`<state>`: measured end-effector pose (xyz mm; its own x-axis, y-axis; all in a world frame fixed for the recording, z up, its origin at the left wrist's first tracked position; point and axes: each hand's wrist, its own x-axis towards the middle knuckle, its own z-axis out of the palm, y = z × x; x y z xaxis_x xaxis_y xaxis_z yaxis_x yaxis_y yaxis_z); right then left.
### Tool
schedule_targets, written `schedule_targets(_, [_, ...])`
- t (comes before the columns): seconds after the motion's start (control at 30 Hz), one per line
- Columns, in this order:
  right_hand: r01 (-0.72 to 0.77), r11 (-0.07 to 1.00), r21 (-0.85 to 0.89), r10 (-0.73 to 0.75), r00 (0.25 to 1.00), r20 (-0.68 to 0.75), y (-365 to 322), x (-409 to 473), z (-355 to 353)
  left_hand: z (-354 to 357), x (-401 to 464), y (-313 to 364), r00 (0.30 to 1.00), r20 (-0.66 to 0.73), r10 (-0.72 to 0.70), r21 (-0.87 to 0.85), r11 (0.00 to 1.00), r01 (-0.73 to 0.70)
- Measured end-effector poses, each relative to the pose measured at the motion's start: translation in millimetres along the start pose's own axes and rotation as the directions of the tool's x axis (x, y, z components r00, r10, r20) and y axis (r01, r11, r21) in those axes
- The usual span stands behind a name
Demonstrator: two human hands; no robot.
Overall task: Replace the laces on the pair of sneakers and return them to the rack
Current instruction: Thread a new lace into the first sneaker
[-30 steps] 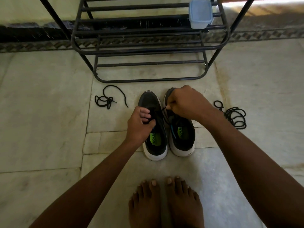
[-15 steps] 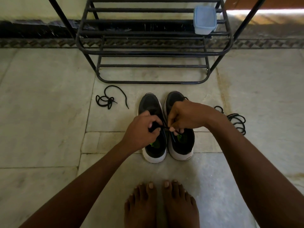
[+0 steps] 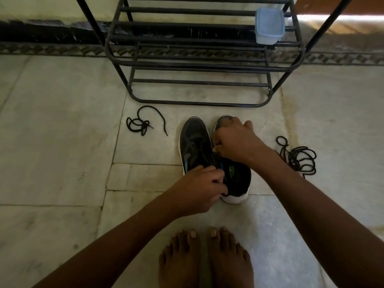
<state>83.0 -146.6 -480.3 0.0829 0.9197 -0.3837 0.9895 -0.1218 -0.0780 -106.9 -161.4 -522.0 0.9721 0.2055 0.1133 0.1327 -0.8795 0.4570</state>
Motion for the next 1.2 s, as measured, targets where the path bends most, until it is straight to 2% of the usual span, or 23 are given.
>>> schedule_targets(0.07, [0.059,0.997,0.052,-0.061,0.998,0.036,-2.5,4.4,6.9,1.5,-1.8,2.6,0.999,0.033,0.009,0.012,1.000,-0.009])
schedule_targets(0.17, [0.109,0.969,0.222,-0.129,0.989,0.078,-3.3,5.8,18.1,3.8,-4.2,2.3,0.998,0.057,0.004,0.030,1.000,-0.006])
schedule_targets(0.47, [0.151,0.861,0.485,-0.174,0.985,0.003,6.9,1.1,21.8,6.5,-6.8,1.3,0.997,0.068,-0.044,0.020,0.999,0.043])
schedule_targets(0.53, [0.166,0.801,0.575,-0.177,0.984,-0.037,10.8,-1.2,15.4,6.3,-8.1,-0.3,0.998,0.032,-0.051,-0.044,0.998,0.052])
schedule_targets(0.6, [0.170,0.727,0.665,-0.165,0.984,-0.071,15.0,-4.4,5.9,3.6,-10.5,-1.5,0.997,-0.020,-0.081,-0.187,0.979,0.076])
schedule_targets(0.7, [0.186,0.630,0.754,-0.194,0.978,-0.080,21.5,-10.0,-8.5,-3.3,-16.2,-4.7,0.977,-0.097,-0.190,-0.404,0.905,0.136])
schedule_targets(0.8, [0.226,0.600,0.767,-0.217,0.969,-0.116,24.6,-15.8,-21.0,-11.2,-15.6,-9.0,0.899,-0.249,-0.359,-0.516,0.835,0.191])
schedule_targets(0.87, [0.264,0.610,0.747,-0.208,0.963,-0.170,25.6,-19.7,-28.1,-15.9,-10.2,-12.8,0.814,-0.364,-0.453,-0.514,0.827,0.230])
schedule_targets(0.97, [0.319,0.597,0.736,-0.196,0.948,-0.251,24.6,-24.8,-37.5,-22.6,0.9,-20.2,0.689,-0.463,-0.558,-0.474,0.812,0.339])
schedule_targets(1.03, [0.350,0.579,0.736,-0.194,0.936,-0.293,22.7,-26.7,-42.6,-28.3,9.3,-26.2,0.636,-0.440,-0.634,-0.476,0.765,0.433])
schedule_targets(1.13, [0.394,0.533,0.749,-0.207,0.919,-0.337,20.4,-27.4,-47.6,-39.9,23.6,-32.9,0.725,-0.229,-0.650,-0.617,0.673,0.408])
schedule_targets(1.2, [0.393,0.523,0.757,-0.220,0.920,-0.325,22.7,-25.9,-47.0,-42.2,30.9,-40.2,0.732,-0.181,-0.657,-0.691,0.615,0.381])
